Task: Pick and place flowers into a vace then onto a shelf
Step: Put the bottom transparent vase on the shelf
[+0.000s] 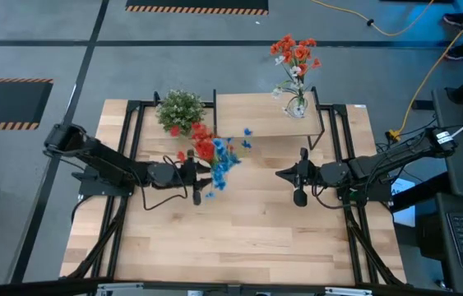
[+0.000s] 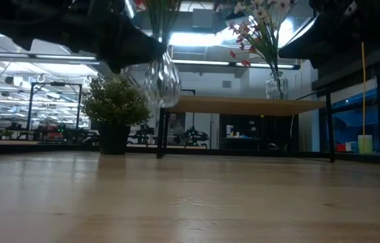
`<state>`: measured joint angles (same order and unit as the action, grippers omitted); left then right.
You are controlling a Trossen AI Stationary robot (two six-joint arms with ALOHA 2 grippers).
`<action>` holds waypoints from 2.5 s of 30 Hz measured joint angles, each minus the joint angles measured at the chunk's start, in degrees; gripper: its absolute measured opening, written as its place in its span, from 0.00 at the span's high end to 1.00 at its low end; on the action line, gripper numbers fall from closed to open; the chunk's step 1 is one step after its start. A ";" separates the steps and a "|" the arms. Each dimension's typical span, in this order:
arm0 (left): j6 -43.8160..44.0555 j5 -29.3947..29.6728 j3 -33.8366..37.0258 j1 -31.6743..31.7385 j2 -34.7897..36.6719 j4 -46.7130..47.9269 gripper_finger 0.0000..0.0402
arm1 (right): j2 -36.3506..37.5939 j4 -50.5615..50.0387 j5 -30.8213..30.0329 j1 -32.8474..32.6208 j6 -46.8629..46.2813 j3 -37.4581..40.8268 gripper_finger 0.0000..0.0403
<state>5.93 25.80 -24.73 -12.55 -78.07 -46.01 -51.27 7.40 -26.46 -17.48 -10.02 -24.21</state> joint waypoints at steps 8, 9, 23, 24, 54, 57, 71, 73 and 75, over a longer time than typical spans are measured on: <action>0.59 -3.26 -0.11 6.38 8.84 6.54 0.74 | 0.00 0.13 0.00 0.00 0.01 0.00 0.98; 0.33 -3.74 -0.53 7.17 9.29 6.99 0.74 | 0.00 0.13 0.00 -0.02 0.18 0.00 0.98; -5.14 -8.04 -15.70 18.38 4.93 23.56 0.74 | 0.00 0.63 0.00 0.48 2.73 0.02 0.98; -5.58 -8.44 -16.39 19.29 4.22 23.51 0.74 | 0.00 0.55 0.00 0.48 2.78 0.02 0.98; -10.40 -19.87 -32.89 37.87 -12.21 25.03 0.74 | -0.01 -1.11 0.02 6.44 11.80 0.02 0.98; -11.04 -19.75 -32.94 37.89 -12.21 25.17 0.74 | -0.02 -1.26 0.02 6.45 11.80 0.02 0.98; -11.19 -20.98 -33.07 38.16 -14.92 21.15 0.74 | -0.02 -1.29 0.02 6.45 11.13 0.02 0.98; -11.19 -20.98 -33.07 38.18 -14.90 21.30 0.72 | -0.02 -1.41 0.02 6.45 10.49 0.02 0.98; -11.22 -20.98 -33.07 38.18 -14.90 21.38 0.70 | -0.02 -1.77 0.02 6.45 10.47 0.02 0.98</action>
<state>-5.29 4.82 -57.80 25.63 -92.97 -24.64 -51.29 5.63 -26.44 -11.03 0.45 -24.18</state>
